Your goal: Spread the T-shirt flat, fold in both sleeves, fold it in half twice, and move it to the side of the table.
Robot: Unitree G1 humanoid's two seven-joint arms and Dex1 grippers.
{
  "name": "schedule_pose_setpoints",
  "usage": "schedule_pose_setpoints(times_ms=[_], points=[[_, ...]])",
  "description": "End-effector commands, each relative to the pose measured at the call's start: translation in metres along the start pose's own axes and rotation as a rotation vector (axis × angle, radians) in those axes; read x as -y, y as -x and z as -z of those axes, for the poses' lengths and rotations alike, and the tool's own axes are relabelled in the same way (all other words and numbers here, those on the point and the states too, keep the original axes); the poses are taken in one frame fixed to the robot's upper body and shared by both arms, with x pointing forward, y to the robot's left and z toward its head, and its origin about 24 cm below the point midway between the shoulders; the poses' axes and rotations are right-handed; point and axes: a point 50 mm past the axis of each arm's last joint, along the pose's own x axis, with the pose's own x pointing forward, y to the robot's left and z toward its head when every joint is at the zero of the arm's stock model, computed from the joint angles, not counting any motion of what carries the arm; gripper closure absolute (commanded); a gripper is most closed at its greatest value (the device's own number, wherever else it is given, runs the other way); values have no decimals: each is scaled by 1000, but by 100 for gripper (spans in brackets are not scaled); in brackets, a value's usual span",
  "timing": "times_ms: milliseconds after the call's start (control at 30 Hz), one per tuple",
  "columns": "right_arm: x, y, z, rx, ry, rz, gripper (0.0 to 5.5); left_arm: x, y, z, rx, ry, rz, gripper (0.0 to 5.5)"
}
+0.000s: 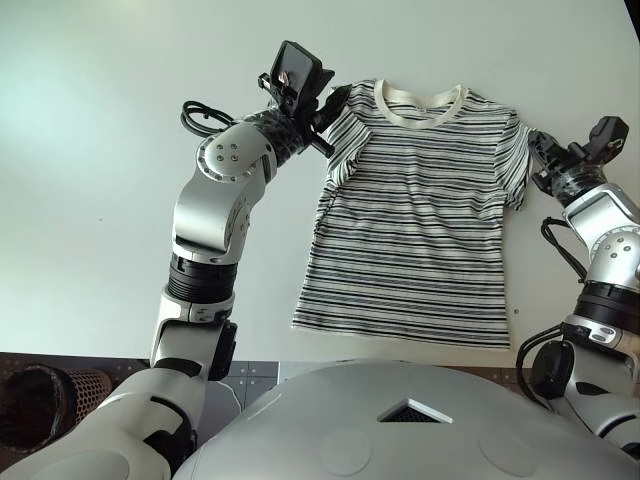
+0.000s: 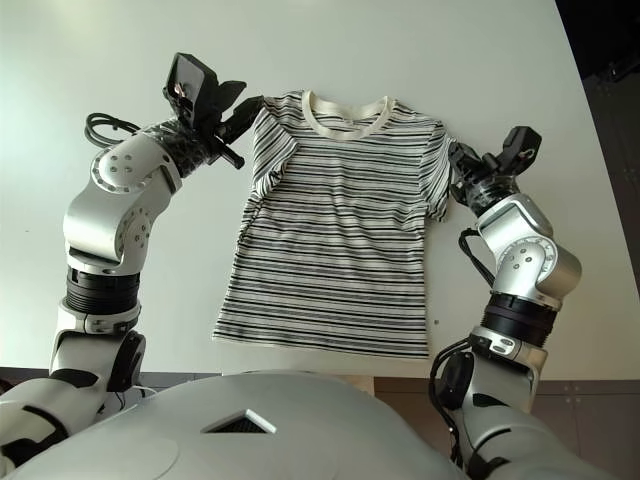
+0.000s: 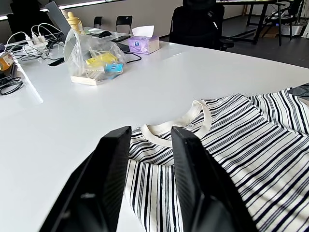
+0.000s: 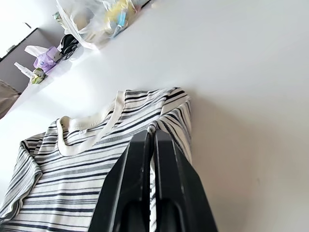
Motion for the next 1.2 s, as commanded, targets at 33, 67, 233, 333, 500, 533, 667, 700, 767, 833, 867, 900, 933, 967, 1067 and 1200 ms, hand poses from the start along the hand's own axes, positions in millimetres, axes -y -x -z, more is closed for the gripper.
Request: schedule_pose_setpoints(times_ms=[33, 67, 233, 333, 500, 533, 667, 700, 767, 833, 867, 900, 933, 967, 1067, 1200], points=[[-32, -5, -12, 40, 58, -50, 540, 5, 1, 1, -2, -17, 14, 397], [-38, -7, -9, 29, 64, -59, 540, 6, 1, 1, -1, -17, 16, 397], [-52, -24, 22, -88, 75, -29, 540, 13, 2, 3, -2, -16, 36, 397], [-63, -34, 43, -155, 102, 0, 540, 15, 3, 5, -5, -16, 41, 397], [-91, -45, 52, -158, 145, 14, 492, 18, 3, 6, -5, -13, 41, 397], [-93, -46, 54, -160, 148, 17, 476, 19, 3, 6, -4, -12, 42, 397], [-108, -46, 58, -183, 131, -43, 436, 21, 5, 7, -3, -13, 45, 397], [-116, -42, 57, -187, 115, -98, 436, 21, 5, 7, -5, -13, 43, 397], [-130, -30, 49, -176, 110, -219, 436, 22, 6, 8, -6, -13, 38, 397], [-120, -4, 26, -112, 135, -288, 436, 22, 7, 8, -3, -12, 30, 397], [-108, 8, 15, -79, 160, -282, 436, 21, 8, 8, -2, -11, 23, 397], [-86, 21, 3, -52, 206, -234, 436, 21, 9, 9, -2, -11, 13, 397], [-60, 34, -8, -41, 231, -165, 436, 20, 11, 10, -3, -11, 3, 397], [-38, 43, -14, -41, 263, -95, 418, 19, 12, 12, -4, -11, -7, 397], [22, 69, -18, -74, 306, 108, 372, 15, 14, 14, -6, -32, -30, 397], [46, 77, 5, -128, 326, 155, 344, -6, 27, 23, -26, -118, -110, 397]])
